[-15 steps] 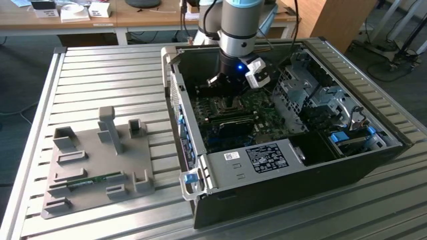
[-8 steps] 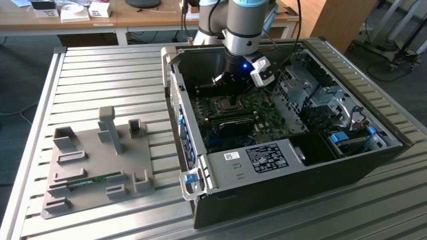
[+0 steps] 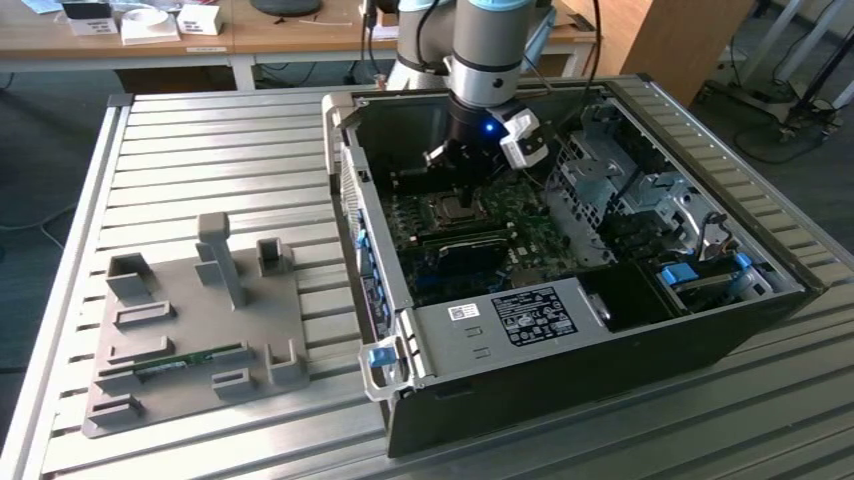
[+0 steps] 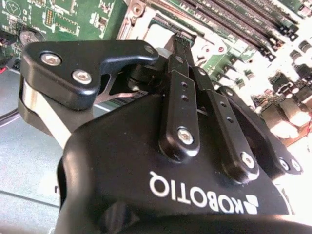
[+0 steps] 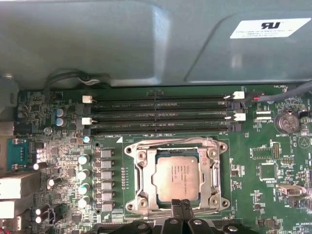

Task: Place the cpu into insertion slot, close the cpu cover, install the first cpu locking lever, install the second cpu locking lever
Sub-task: 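Install the second cpu locking lever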

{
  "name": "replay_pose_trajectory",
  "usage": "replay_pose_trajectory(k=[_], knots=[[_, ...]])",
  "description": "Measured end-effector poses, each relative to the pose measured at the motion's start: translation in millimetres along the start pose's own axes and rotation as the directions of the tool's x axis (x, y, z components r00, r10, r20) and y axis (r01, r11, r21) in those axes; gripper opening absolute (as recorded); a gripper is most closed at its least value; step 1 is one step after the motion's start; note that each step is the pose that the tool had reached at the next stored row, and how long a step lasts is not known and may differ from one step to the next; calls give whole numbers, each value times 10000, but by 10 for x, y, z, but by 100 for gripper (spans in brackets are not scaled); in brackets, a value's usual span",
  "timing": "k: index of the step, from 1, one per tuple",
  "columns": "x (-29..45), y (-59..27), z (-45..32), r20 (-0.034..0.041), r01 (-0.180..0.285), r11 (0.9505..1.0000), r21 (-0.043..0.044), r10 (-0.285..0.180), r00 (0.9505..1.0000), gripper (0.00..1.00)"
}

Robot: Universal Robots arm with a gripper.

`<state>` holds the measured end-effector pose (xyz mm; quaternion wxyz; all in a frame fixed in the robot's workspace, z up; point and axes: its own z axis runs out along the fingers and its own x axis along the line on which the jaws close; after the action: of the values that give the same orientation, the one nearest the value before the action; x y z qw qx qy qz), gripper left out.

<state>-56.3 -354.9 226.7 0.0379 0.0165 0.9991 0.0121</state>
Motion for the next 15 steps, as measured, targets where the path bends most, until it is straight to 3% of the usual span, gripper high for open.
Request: replay_pose_trajectory(k=[6,15], knots=[[0,55,2,-1,55,10000,-4,-55,10000,10],[-6,60,3,-11,471,9989,-37,-471,9989,10]])
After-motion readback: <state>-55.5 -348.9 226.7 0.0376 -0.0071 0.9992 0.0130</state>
